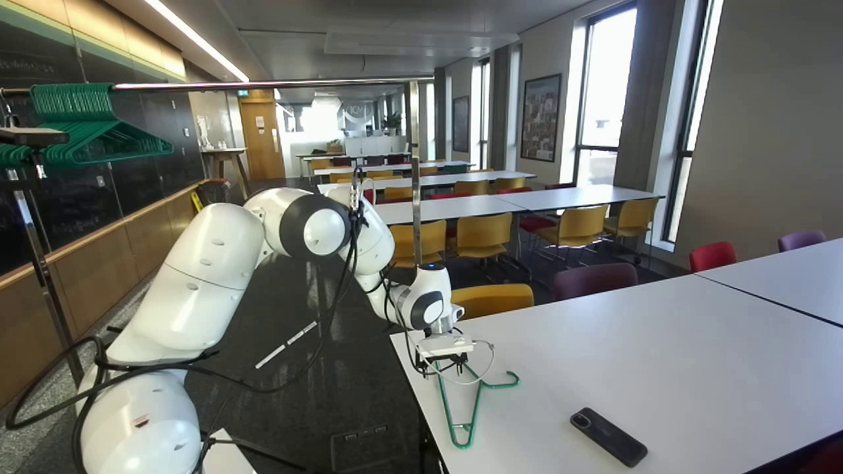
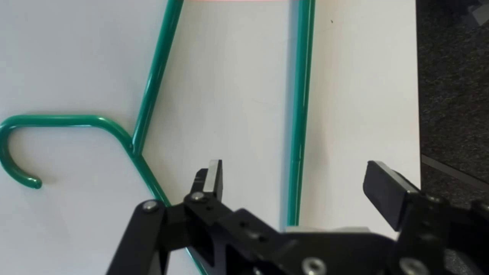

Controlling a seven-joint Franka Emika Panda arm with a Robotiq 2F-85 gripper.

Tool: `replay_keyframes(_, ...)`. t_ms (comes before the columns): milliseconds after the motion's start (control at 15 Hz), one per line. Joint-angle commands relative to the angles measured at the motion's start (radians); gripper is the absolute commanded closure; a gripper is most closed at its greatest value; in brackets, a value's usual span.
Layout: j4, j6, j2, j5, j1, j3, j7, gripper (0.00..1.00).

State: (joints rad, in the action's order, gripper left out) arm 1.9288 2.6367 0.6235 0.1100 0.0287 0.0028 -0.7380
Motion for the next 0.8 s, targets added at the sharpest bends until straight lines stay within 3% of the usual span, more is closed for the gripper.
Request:
replay_keyframes(0,-0.043,-0.006,0.027,0.035,0.021,0.021,0.037,0.0)
replay_keyframes(333,-0.064,-0.009,0.049,0.033,0.022,0.028,0.051,0.0)
replay_keyframes(400,-0.068,-0.011,0.052,0.03,0.025,0.032,0.05,0.05)
replay_keyframes(467,-0.071,-0.011,0.054,0.029,0.026,0.033,0.05,0.2)
replay_keyframes(533,-0.072,-0.013,0.055,0.028,0.027,0.035,0.051,0.29)
replay_keyframes(600,-0.072,-0.014,0.056,0.028,0.028,0.035,0.051,0.31)
replay_keyframes(733,-0.072,-0.016,0.055,0.026,0.031,0.037,0.05,0.43)
